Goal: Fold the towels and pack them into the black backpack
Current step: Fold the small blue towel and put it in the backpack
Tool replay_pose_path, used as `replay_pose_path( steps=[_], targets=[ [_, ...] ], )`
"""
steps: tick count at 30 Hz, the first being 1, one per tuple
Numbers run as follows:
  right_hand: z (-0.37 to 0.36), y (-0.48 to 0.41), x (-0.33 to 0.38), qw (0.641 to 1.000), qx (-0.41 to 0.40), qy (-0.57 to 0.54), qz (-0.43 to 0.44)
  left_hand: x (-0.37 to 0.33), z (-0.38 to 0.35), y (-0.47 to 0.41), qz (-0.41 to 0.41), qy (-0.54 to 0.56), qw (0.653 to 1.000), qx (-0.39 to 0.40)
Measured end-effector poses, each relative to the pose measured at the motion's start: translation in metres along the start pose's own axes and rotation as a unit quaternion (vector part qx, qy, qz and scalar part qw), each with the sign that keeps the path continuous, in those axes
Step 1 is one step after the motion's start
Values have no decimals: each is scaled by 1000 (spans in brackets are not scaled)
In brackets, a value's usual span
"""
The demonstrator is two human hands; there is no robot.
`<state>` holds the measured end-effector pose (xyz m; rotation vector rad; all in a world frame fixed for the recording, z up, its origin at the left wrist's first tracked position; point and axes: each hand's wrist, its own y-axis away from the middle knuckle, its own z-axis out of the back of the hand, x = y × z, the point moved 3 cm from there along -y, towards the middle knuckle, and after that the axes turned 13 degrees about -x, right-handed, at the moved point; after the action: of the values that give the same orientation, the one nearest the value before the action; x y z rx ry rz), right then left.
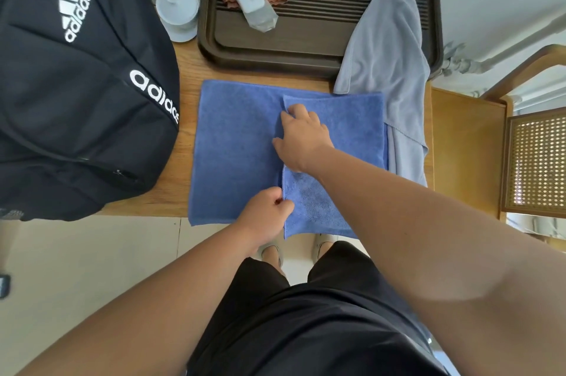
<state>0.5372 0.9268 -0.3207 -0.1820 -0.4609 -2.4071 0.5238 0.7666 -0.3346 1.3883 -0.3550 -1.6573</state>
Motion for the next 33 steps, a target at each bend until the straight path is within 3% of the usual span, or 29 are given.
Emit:
replay_pose_path(
  steps=[3, 10, 15, 19, 23, 29, 31, 33],
  targets=[
    [13, -1, -1, 992, -51, -114, -25, -3, 6, 4, 0, 19, 1000, 0],
    [33, -14, 39, 974, -106, -200, 2, -3, 44, 1, -8, 70, 994, -78],
    [10, -26, 70, 983, -23, -179, 29, 21, 71, -8, 9, 10, 982, -190],
    [-19, -32, 75, 994, 70, -73, 31, 46, 80, -19, 15, -73, 974, -212],
    [-18, -33, 73, 993, 22, -116, 26, 44, 80, -18, -20, -84, 971, -221],
    [9, -28, 93, 954, -132, -262, 58, 32, 99, 0, -56, -24, 957, -283],
    [8, -30, 102, 954, -133, -259, 70, 32, 108, 1, -51, -18, 950, -306],
    [1, -35, 111, 961, -82, -250, 83, 33, 116, -1, -38, -26, 946, -322]
  ],
)
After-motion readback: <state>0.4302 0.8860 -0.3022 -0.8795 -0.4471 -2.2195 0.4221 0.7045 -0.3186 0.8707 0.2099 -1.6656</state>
